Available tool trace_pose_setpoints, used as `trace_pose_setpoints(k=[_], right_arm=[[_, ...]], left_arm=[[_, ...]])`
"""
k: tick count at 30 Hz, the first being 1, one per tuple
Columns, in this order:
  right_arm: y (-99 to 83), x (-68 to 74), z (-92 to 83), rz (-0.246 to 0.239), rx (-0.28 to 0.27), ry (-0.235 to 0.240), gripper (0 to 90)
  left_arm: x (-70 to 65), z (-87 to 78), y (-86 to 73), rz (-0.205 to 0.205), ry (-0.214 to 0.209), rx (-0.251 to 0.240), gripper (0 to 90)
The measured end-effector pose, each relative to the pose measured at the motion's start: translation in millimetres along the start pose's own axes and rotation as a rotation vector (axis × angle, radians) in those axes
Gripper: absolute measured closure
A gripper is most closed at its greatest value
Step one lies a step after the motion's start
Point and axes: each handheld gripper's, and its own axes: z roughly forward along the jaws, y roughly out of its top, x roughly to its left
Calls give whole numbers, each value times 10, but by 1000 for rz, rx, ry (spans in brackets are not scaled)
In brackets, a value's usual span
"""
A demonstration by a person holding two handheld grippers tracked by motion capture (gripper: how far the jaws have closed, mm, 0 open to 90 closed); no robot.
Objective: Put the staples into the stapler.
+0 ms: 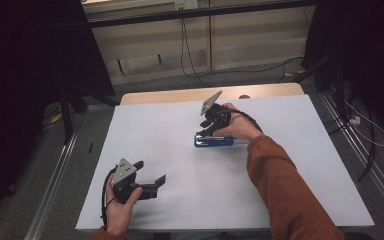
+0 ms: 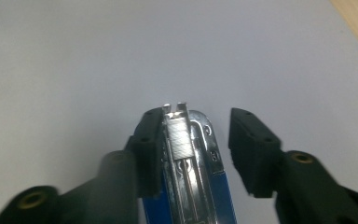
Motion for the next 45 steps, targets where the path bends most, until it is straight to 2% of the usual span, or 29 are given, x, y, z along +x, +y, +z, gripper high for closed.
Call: trace_pose_setpoints(k=[2, 4, 6, 9, 14, 16, 19, 21, 28, 33, 37, 45], right_arm=[[-12, 3, -8, 15, -8, -9, 530], [-21, -2, -14, 42, -19, -21, 452], [-36, -3, -24, 70, -36, -34, 419], [-76, 14, -25, 83, -46, -43, 395], [-139, 57, -39, 133, -73, -82, 237], [-152, 64, -60, 151, -77, -94, 201], [-189, 80, -90, 169, -93, -113, 181], [-224, 96, -112, 197, -122, -154, 147], [-320, 112, -213, 284, -176, -221, 87], [-386, 139, -282, 353, -227, -231, 62], [-429, 167, -322, 372, -242, -258, 56], [-485, 293, -427, 371, -286, -302, 54]], left_arm=[[1, 0, 0, 0, 0, 0, 48], [1, 0, 0, -2, 1, 1, 48], [3, 0, 0, -2, 1, 2, 48], [0, 0, -2, -4, -1, 0, 48], [0, 2, -1, -3, 0, 2, 48], [0, 3, 0, -3, 1, 3, 48], [0, 0, -1, -5, 4, 2, 48], [1, -1, -2, -7, 6, 1, 48], [-1, 1, -4, -9, 4, 0, 48], [2, -2, -3, -7, 9, 0, 47], [1, 2, -1, -6, 12, 3, 48], [0, 1, -2, -9, 11, 3, 47]])
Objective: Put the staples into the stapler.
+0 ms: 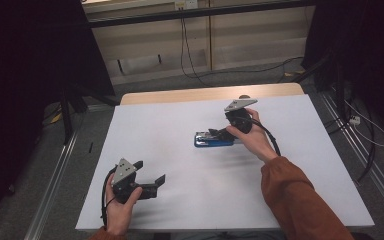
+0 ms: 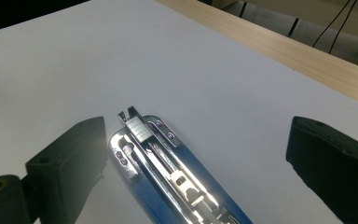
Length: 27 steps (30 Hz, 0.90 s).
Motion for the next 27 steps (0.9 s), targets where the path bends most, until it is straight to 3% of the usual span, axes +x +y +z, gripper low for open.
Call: trace_pose_setpoints(k=[6, 14, 18, 21, 27], right_arm=[[-76, 0, -111, 5, -3, -41, 63], [-179, 71, -277, 20, -49, -70, 59], [-229, 59, -345, 29, -55, -90, 59], [-271, 44, -399, 32, -60, -132, 61], [-362, 3, -506, 69, -80, -164, 59]], left_arm=[[0, 1, 0, 0, 1, 1, 48], [5, 7, -1, 7, -2, 2, 48], [0, 10, -2, 4, -1, 3, 48], [2, 10, -6, 5, -2, 7, 48], [1, 16, -10, -6, 0, 6, 48]])
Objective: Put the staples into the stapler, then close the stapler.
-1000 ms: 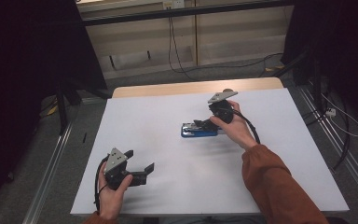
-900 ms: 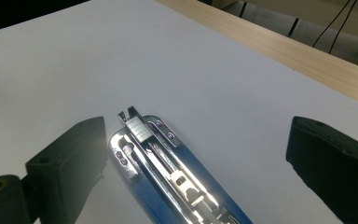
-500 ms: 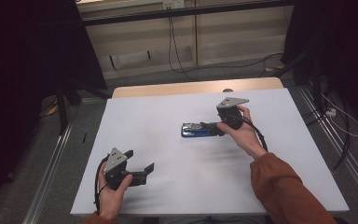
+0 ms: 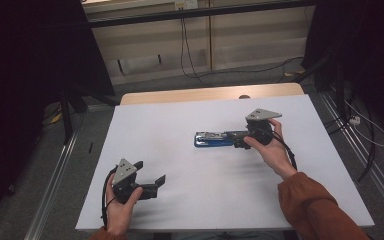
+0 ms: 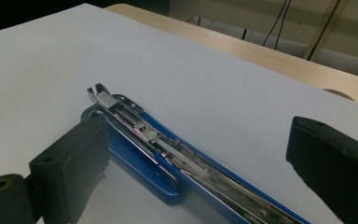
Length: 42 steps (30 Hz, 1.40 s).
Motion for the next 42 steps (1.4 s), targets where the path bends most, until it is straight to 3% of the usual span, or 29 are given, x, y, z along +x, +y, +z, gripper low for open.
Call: trace_pose_setpoints(k=[8, 14, 24, 33, 38, 42], right_arm=[[-98, 19, -173, -7, -45, -8, 64], [-210, 7, -230, 11, -39, -15, 60], [-381, -113, -458, 34, -54, -61, 48], [-484, -244, -606, 50, -60, -107, 44], [-535, -278, -680, 70, -66, -104, 47], [-600, -334, -692, 73, -48, -102, 72]], left_arm=[[38, 20, -23, -10, -9, 13, 48], [27, 19, -9, -7, -8, 6, 48], [-17, 36, 1, 17, -8, 15, 48], [-20, 53, 12, 13, 1, 5, 48], [6, 84, 15, -1, -8, 8, 47], [-22, 141, 25, 32, -26, 25, 48]])
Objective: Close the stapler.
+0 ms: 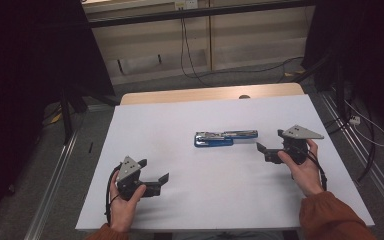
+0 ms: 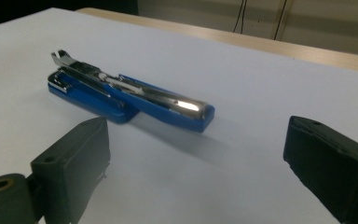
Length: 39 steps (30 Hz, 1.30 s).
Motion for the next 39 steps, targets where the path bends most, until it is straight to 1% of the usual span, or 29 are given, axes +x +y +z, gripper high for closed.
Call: trace_pose_setpoints(k=[2, 3, 5, 6, 7, 9, 11, 12, 13, 14, 15, 17, 18, 19, 20, 22, 24, 25, 26, 28, 29, 30, 31, 32, 34, 36, 37, 38, 39], right_arm=[[-45, -20, 29, 2, 29, -4, 67], [-61, -30, 44, 3, 40, 3, 64], [-65, -50, 57, 8, 35, 20, 56], [-64, -54, 59, 17, 31, 18, 56], [-63, -59, 59, 13, 26, 17, 57], [-65, -52, 58, 18, 31, 8, 51], [-69, -50, 62, 21, 37, 19, 85], [-72, -52, 68, 17, 39, 29, 115], [-73, -48, 71, 18, 41, 34, 130], [-73, -45, 80, 17, 42, 37, 139], [-72, -39, 86, 15, 42, 39, 162], [-71, -34, 100, 9, 39, 51, 192], [-69, -29, 105, 14, 47, 59, 203], [-69, -25, 109, 10, 50, 60, 211], [-69, -21, 110, 5, 51, 59, 235], [-67, -20, 108, 2, 50, 73, 281], [-64, -17, 107, 0, 49, 74, 301], [-61, -15, 101, 0, 48, 79, 339], [-56, -15, 92, -8, 39, 74, 377], [-36, -16, 71, -7, 10, 70, 382], [-25, -16, 63, -5, 3, 68, 395], [-19, -14, 57, -8, 1, 68, 432], [-19, -15, 57, -8, 0, 78, 457], [-21, -16, 61, -7, 4, 83, 464], [-29, -10, 78, -4, 27, 95, 522], [-39, -4, 100, 3, 42, 99, 523], [-41, -1, 108, 1, 51, 99, 551], [-43, 1, 118, -4, 53, 107, 592], [-45, 1, 126, -2, 51, 112, 609]], left_arm=[[-28, 34, 9, 19, -4, 11, 50], [-36, 51, 17, 31, -15, 15, 53], [-55, 96, 33, 33, -39, 22, 55], [-67, 118, 41, 30, -41, 25, 57], [-74, 142, 49, 29, -46, 25, 57], [-78, 192, 70, 22, -57, 13, 59], [-77, 239, 95, 3, -75, 12, 62], [-74, 263, 108, -20, -93, 14, 70], [-71, 281, 122, -21, -99, 14, 77], [-78, 296, 135, -7, -89, 11, 77], [-79, 315, 148, -1, -82, 3, 77], [-73, 363, 176, -3, -69, -4, 77], [-65, 387, 194, -2, -72, -2, 78], [-63, 416, 211, -8, -75, -8, 80], [-60, 442, 230, -12, -77, -8, 81], [-63, 499, 269, -10, -76, -18, 81], [-78, 556, 304, 0, -83, -30, 81], [-84, 586, 325, 7, -91, -37, 81], [-90, 611, 346, 10, -101, -38, 81], [-102, 649, 382, 17, -99, -34, 78], [-108, 666, 397, 9, -103, -42, 76], [-109, 676, 412, 10, -103, -41, 76], [-110, 690, 426, 11, -103, -48, 76], [-113, 710, 438, 15, -102, -52, 76], [-119, 747, 461, 33, -94, -41, 76], [-140, 791, 478, 50, -63, -33, 76], [-143, 813, 485, 60, -52, -34, 77], [-142, 836, 492, 65, -56, -35, 77], [-141, 863, 498, 63, -64, -42, 76]])
